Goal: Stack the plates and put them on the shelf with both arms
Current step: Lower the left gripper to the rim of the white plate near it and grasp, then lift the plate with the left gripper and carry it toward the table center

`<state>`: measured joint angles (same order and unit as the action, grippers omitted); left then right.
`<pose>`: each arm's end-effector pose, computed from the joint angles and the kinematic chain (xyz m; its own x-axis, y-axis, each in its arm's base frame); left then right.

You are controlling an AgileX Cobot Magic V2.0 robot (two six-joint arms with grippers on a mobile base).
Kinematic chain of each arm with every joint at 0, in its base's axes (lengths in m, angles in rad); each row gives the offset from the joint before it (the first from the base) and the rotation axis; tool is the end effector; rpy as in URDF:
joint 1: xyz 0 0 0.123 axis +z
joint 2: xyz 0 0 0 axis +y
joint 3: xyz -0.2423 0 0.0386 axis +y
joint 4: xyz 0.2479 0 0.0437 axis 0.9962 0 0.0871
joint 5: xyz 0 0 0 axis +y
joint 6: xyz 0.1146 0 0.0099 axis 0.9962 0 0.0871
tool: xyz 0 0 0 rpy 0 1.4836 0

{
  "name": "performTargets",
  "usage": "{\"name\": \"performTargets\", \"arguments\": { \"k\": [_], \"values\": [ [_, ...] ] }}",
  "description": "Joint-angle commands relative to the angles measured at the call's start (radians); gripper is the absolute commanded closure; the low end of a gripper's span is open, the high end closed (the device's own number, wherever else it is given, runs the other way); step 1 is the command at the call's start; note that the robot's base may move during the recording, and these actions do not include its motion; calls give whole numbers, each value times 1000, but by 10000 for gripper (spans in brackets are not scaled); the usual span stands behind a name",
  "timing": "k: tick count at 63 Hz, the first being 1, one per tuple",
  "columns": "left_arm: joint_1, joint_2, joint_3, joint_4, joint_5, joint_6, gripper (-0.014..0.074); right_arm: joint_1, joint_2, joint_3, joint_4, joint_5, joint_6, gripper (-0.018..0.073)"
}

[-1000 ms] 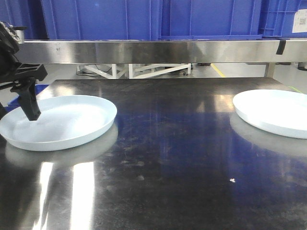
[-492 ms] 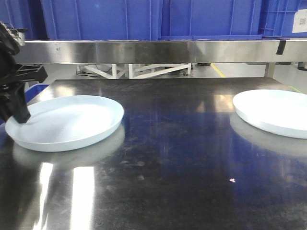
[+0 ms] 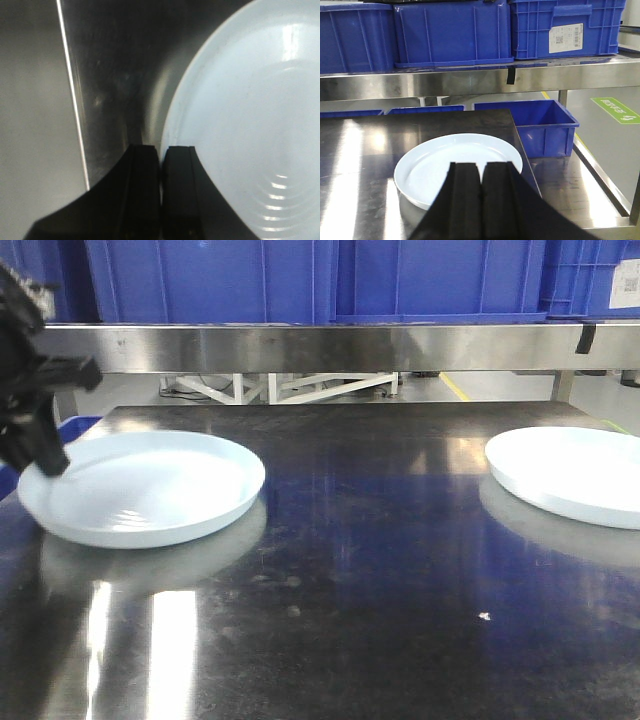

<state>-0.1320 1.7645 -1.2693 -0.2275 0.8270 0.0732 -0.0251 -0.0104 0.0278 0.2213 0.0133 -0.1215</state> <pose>0.3564 -0.0666 0.1673 -0.9437 0.0435 -0.3278 0.1088 0.9770 -0.1835 0.1208 -0.0027 0.2049 0.0587 0.0982 -0.9934 0.0164 0.9949 0.0993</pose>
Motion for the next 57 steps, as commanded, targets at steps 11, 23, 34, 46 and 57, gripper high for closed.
{"name": "performTargets", "arguments": {
  "k": [11, 23, 34, 46, 57],
  "values": [
    [-27, -134, -175, -133, 75, 76, 508, -8, -22, -15, -9, -82, 0, 502],
    [-142, -169, -233, -219, 175, 168, 508, -8, -22, -15, -9, -82, 0, 502],
    [-315, -160, -231, -196, 221, 198, 508, -8, -22, -15, -9, -82, 0, 502],
    [-476, -85, -230, -92, 216, 198, 508, -8, -22, -15, -9, -82, 0, 502],
    [-505, 11, -230, -91, 177, 198, 508, -8, -22, -15, -9, -82, 0, 502]
  ]
}}
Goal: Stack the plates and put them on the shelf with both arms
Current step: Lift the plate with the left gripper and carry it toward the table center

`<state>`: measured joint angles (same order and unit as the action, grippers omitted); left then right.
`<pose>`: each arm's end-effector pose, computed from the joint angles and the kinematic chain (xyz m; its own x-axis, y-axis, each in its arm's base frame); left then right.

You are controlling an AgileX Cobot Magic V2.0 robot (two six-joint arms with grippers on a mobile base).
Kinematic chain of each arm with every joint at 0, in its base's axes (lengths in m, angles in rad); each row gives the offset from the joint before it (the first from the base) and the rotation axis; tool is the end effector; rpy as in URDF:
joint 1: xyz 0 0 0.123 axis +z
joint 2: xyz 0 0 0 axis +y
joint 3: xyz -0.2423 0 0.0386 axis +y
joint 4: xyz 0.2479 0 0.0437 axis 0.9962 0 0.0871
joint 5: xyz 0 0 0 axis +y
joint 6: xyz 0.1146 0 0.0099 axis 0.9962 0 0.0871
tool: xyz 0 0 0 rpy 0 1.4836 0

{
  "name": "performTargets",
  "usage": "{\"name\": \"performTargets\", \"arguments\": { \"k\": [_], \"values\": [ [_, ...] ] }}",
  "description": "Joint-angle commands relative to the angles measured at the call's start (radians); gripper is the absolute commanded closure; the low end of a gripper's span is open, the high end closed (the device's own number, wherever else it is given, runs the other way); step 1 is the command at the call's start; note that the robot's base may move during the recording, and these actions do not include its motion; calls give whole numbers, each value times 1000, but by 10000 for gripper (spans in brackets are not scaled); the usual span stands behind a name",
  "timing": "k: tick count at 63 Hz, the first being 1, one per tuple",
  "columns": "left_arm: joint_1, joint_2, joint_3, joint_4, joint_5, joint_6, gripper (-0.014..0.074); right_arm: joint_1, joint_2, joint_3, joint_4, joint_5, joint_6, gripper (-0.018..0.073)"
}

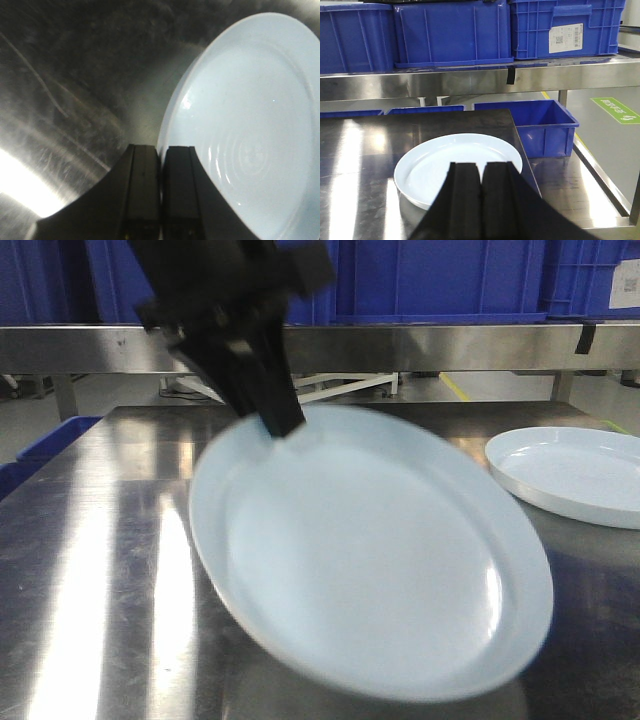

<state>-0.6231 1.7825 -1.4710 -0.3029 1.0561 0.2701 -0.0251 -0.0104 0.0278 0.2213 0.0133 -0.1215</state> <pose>0.2845 -0.2413 0.2116 -0.6943 0.6383 -0.3325 0.7143 0.6677 -0.2097 0.1208 -0.0027 0.2049 0.0587 0.0982 -0.9934 0.0164 0.9949 0.0993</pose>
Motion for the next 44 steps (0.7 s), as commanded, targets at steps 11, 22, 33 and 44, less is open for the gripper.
{"name": "performTargets", "arguments": {
  "k": [11, 22, 33, 44],
  "values": [
    [-14, 76, -28, -10, -75, 1, 508, -8, -22, -15, -9, -82, 0, 502],
    [-14, 118, -28, -10, -70, 1, 497, -8, -22, -15, -9, -82, 0, 502],
    [-14, 115, -28, -12, -67, 1, 367, -8, -22, -15, -9, -82, 0, 502],
    [-12, 108, -52, -8, -39, 1, 199, -8, -22, -15, -9, -82, 0, 502]
  ]
}}
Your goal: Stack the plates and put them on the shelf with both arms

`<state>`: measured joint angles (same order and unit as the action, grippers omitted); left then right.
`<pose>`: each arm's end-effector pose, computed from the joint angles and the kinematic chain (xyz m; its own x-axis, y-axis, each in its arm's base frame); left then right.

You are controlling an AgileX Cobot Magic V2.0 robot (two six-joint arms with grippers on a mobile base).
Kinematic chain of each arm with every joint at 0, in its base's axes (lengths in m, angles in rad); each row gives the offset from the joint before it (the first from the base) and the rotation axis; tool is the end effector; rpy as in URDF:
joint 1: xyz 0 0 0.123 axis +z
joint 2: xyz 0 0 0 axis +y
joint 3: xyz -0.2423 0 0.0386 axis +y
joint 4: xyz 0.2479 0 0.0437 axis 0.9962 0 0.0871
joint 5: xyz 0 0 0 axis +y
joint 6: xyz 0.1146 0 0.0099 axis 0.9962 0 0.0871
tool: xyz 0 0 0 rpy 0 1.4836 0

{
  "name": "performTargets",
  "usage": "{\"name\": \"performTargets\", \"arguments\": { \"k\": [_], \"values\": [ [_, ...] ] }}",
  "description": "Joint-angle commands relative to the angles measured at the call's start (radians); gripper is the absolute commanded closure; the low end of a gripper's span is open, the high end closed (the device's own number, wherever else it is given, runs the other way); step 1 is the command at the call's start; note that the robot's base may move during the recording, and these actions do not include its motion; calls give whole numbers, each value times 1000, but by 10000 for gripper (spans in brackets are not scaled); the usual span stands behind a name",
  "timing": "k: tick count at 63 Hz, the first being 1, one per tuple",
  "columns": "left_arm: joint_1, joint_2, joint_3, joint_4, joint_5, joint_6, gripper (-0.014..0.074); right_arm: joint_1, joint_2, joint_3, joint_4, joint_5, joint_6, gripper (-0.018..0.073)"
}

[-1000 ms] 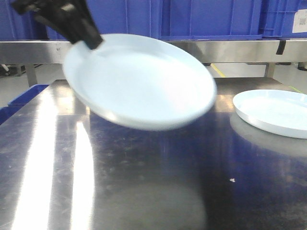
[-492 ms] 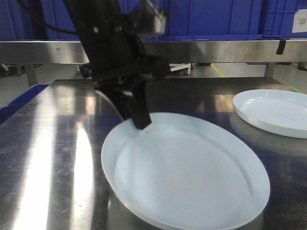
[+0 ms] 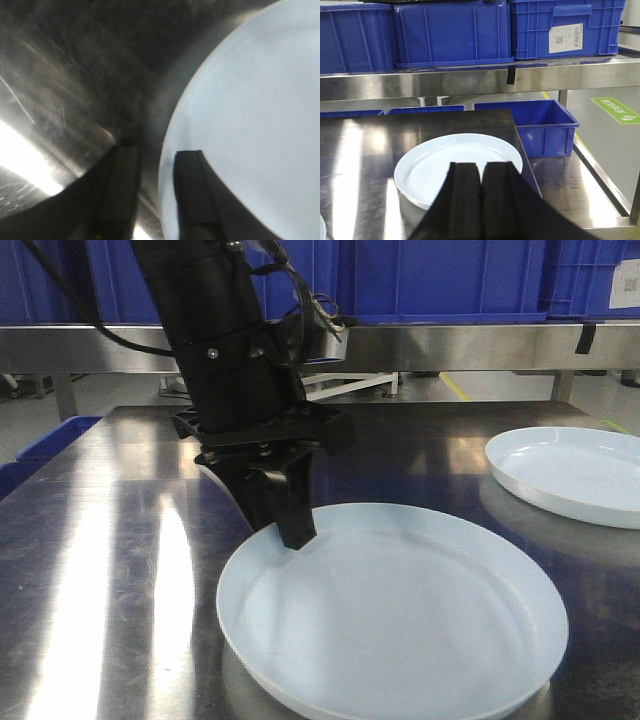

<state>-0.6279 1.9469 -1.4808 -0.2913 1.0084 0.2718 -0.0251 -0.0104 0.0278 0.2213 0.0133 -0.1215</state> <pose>0.2979 -0.2508 0.1525 -0.7187 0.6572 -0.2273 0.6952 0.6863 -0.2136 0.1208 -0.0027 0.2049 0.0587 0.0982 -0.9934 0.0164 0.9949 0.0993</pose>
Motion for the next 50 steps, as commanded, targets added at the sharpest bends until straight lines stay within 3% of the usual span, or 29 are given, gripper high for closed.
{"name": "performTargets", "arguments": {
  "k": [1, 11, 23, 32, 50],
  "values": [
    [-7, -58, -44, -19, 13, -3, 188, -8, -22, -15, -9, -82, 0, 502],
    [2, -137, -50, 17, 14, -21, 178, -8, -22, -15, -9, -82, 0, 502],
    [77, -330, -28, 93, -9, -105, 185, -8, -22, -15, -9, -82, 0, 502],
    [174, -545, 87, 95, -83, -120, 235, -8, -22, -15, -9, -82, 0, 502],
    [418, -1085, 535, 151, -415, -120, 360, -8, -22, -15, -9, -83, 0, 502]
  ]
}}
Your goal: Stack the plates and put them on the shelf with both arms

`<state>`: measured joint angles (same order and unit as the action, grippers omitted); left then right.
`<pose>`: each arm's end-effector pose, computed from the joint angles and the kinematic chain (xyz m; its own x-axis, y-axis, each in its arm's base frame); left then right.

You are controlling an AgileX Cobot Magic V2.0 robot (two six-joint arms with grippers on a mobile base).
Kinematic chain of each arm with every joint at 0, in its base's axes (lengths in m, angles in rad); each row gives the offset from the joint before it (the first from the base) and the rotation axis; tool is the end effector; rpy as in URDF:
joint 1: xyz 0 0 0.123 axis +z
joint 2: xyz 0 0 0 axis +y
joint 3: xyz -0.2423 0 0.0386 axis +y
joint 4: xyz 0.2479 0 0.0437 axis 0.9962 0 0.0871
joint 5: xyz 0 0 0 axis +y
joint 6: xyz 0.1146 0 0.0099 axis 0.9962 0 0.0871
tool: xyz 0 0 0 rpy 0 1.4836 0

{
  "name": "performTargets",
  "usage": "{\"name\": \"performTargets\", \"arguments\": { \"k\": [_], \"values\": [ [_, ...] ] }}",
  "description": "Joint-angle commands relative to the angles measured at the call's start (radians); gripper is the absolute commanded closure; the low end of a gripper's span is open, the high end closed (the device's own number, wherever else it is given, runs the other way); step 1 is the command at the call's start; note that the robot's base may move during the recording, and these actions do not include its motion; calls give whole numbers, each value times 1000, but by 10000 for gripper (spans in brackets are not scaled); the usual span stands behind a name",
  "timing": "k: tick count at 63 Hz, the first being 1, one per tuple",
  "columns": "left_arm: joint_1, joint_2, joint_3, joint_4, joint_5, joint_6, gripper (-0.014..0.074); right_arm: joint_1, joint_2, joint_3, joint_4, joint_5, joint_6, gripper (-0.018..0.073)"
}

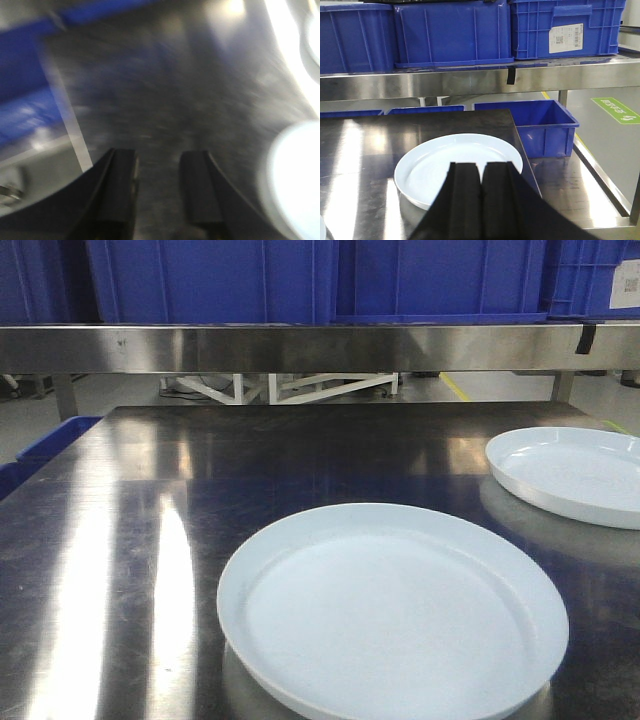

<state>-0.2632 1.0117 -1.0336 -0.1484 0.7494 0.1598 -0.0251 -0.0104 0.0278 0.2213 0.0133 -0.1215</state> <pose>0.2318 -0.0745 0.3300 -0.5547 0.2018 -0.8072 0.3658 0.9305 -0.0188 0.1208 -0.0027 0.2049 0.0587 0.0982 -0.9934 0.0164 0.9949 0.0993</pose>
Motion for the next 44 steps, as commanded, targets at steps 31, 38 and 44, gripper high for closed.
{"name": "performTargets", "arguments": {
  "k": [31, 38, 44],
  "values": [
    [163, -1007, 672, 82, -355, -7, 507, -8, -22, -50, -9, -63, 0, 502],
    [171, -1017, 672, 80, -311, -10, 507, -8, -13, -143, -9, 30, 0, 502],
    [171, -1005, 672, 76, -302, -10, 507, -8, 44, -268, -9, 117, -1, 502]
  ]
}}
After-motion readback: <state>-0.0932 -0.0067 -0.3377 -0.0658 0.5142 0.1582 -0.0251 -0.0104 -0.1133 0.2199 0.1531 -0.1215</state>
